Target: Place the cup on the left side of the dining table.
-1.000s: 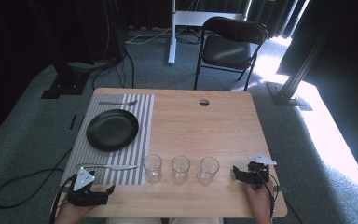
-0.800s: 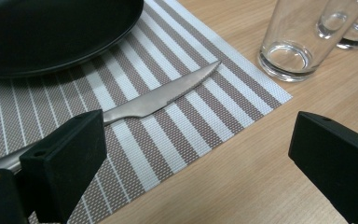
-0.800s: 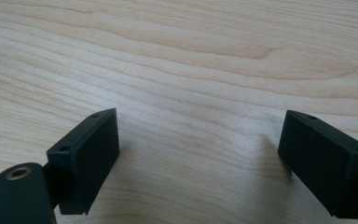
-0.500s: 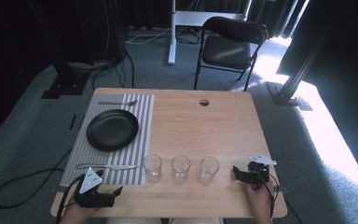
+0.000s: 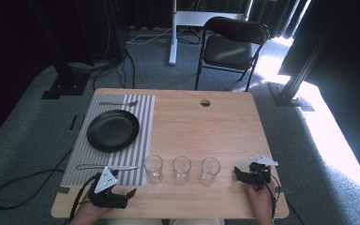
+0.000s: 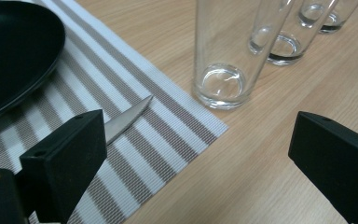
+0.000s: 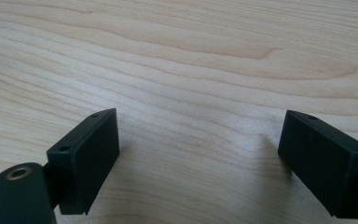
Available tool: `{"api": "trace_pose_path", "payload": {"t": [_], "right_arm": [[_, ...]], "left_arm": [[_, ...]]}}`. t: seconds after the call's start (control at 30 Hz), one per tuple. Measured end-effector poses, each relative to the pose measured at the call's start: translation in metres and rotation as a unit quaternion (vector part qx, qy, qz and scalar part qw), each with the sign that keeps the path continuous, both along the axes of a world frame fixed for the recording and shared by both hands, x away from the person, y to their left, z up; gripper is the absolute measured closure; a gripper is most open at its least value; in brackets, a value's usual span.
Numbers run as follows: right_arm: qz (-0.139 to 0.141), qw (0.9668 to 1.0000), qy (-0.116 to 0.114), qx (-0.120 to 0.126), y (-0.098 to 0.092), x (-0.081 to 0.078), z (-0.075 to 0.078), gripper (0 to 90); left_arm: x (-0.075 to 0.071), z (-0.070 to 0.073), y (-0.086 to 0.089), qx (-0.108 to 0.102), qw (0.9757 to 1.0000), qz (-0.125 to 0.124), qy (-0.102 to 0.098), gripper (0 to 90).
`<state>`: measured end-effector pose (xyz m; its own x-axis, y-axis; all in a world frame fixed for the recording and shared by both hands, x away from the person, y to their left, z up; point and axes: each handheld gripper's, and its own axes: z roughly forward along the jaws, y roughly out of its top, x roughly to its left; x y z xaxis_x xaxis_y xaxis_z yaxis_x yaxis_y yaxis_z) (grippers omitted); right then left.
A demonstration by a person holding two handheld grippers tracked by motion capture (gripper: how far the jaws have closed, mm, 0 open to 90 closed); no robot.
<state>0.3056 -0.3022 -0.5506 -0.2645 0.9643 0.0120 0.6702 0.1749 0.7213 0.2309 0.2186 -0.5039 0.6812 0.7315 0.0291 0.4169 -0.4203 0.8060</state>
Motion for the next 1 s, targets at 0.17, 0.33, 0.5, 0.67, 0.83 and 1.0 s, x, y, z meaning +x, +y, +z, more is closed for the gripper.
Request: {"api": "trace_pose_path", "payload": {"t": [0.17,0.33,0.5,0.67,0.83,1.0], "right_arm": [[0.000,1.0000,0.000,0.000,0.000,0.000,0.000,11.9],[0.000,1.0000,0.000,0.000,0.000,0.000,0.000,11.8],[0.000,1.0000,0.000,0.000,0.000,0.000,0.000,11.8],[0.000,1.0000,0.000,0.000,0.000,0.000,0.000,11.8],[0.000,1.0000,0.000,0.000,0.000,0.000,0.000,11.8],[0.000,1.0000,0.000,0.000,0.000,0.000,0.000,11.9]], "left_arm": [[0.004,0.000,-0.010,0.002,0.9999,-0.013,0.000,4.8],[0.008,0.000,-0.017,0.003,0.9999,-0.017,-0.001,6.0],[0.010,0.000,-0.022,-0.004,0.9998,-0.020,0.000,6.0],[0.014,0.001,-0.028,-0.007,0.9996,-0.026,0.001,6.0],[0.017,-0.001,-0.035,-0.006,0.9995,-0.030,-0.002,5.9],[0.020,-0.004,-0.038,-0.011,0.9995,-0.029,0.001,6.0]]}}
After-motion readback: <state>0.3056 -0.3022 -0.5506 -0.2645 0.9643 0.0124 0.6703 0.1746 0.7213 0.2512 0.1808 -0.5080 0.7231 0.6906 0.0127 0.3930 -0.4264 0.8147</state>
